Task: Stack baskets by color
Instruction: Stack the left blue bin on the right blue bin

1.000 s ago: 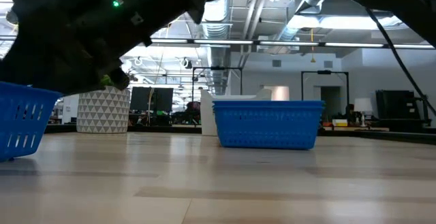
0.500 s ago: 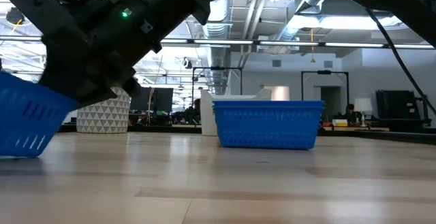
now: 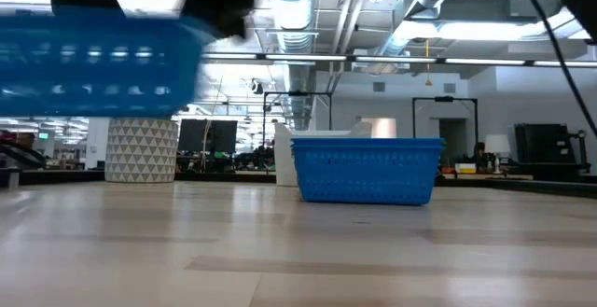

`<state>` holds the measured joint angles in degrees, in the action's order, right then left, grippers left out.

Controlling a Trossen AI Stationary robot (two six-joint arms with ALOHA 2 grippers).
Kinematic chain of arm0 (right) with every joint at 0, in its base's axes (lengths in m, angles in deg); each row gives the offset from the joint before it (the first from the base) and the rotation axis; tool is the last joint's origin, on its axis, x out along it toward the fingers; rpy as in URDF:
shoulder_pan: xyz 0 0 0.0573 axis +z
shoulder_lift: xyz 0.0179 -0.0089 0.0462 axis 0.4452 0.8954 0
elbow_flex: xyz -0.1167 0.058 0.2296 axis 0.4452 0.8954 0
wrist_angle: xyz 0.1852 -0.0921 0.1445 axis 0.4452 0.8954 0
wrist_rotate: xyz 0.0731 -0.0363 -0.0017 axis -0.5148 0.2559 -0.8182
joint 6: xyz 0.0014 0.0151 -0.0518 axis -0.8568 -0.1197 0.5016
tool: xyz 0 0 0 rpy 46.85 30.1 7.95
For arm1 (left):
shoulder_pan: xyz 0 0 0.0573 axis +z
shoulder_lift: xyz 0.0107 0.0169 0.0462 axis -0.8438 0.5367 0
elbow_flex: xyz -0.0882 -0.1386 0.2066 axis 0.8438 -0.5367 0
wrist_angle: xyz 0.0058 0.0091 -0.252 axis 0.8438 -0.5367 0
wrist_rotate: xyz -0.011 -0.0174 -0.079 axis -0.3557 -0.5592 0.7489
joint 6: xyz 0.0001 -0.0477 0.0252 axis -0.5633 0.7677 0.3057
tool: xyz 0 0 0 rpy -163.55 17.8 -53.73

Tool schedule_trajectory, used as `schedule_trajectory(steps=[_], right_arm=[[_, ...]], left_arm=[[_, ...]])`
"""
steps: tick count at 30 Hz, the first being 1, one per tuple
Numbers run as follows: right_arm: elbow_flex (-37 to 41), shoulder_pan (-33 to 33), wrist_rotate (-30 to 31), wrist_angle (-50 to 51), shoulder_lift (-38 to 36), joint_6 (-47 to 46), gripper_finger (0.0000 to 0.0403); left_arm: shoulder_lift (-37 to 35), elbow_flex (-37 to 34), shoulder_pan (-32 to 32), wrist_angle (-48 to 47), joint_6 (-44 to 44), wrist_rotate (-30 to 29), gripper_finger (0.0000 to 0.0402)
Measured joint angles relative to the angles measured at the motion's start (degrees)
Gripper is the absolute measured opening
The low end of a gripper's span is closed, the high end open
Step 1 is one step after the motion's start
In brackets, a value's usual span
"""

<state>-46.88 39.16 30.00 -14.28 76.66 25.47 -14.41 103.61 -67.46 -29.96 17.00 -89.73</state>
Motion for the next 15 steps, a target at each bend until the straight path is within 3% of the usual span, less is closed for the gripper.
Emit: schedule_trajectory(steps=[8, 11, 15], right_arm=[[2.8, -0.4, 10.9, 27.5, -17.2, -2.3, 0.0012], [9.6, -0.2, 13.2, 30.8, -25.3, -6.6, 0.0007], [24.9, 0.0, 15.5, 27.8, -37.8, -12.7, 0.0006]], left_arm=[[0.0, 0.0, 0.0, 0.0, -1.3, -0.1, 0.0197], [0.0, 0.0, 0.0, 0.1, -1.6, -0.4, 0.0197], [0.0, 0.0, 0.0, 0.1, -2.3, -1.3, 0.0197]])
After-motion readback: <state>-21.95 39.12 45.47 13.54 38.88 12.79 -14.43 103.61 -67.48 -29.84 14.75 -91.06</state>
